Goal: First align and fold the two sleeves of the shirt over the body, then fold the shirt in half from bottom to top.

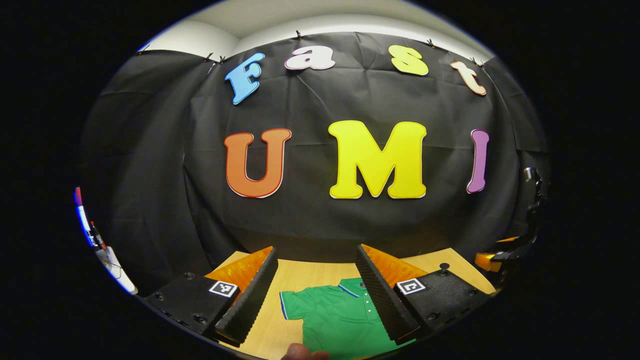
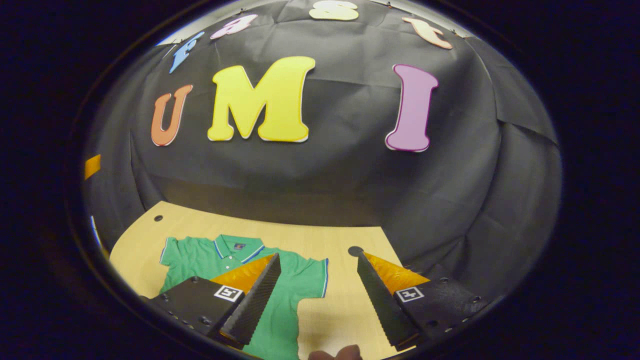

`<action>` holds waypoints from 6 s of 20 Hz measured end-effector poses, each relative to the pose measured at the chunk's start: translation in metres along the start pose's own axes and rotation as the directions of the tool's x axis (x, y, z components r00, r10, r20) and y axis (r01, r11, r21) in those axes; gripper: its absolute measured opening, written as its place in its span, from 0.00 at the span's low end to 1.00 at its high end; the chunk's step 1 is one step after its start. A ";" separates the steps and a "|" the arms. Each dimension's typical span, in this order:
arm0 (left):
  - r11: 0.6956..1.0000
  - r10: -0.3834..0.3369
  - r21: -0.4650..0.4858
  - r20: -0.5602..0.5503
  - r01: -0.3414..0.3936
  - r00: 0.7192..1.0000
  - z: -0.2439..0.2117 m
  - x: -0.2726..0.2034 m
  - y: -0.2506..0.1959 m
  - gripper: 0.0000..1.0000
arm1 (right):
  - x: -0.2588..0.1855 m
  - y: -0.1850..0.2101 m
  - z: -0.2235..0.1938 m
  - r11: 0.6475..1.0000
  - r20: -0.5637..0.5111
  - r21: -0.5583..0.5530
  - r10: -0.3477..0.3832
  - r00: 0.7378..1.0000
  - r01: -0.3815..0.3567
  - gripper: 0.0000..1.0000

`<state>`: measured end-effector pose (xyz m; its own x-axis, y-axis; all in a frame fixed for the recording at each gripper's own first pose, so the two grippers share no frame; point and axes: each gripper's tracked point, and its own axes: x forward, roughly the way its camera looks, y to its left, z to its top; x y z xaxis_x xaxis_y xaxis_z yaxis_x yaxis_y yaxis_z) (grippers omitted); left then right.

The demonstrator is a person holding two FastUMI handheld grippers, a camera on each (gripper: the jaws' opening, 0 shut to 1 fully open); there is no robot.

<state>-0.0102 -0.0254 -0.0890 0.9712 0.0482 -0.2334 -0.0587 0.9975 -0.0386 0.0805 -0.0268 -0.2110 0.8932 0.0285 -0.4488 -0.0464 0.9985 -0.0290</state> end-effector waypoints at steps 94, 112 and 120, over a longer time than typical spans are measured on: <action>0.987 0.158 0.041 -0.068 -0.156 0.985 -0.045 0.017 0.057 0.99 | 0.206 0.040 -0.122 0.984 -0.536 0.157 0.152 0.831 -0.079 0.00; 0.985 0.165 -0.028 -0.078 -0.168 0.983 -0.059 -0.004 0.122 0.99 | 0.164 0.245 -0.086 0.928 -0.484 0.315 0.337 0.808 -0.198 0.40; 0.991 0.021 -0.124 -0.189 -0.045 0.982 -0.096 0.019 0.110 0.99 | 0.122 0.203 -0.057 0.958 -0.410 0.245 0.243 0.879 -0.150 0.96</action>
<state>-0.0201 0.0804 -0.1915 0.9088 0.0582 -0.4133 -0.1303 0.9803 -0.1486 0.1550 0.1766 -0.3226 0.5905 0.2484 -0.7679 -0.0691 0.9635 0.2586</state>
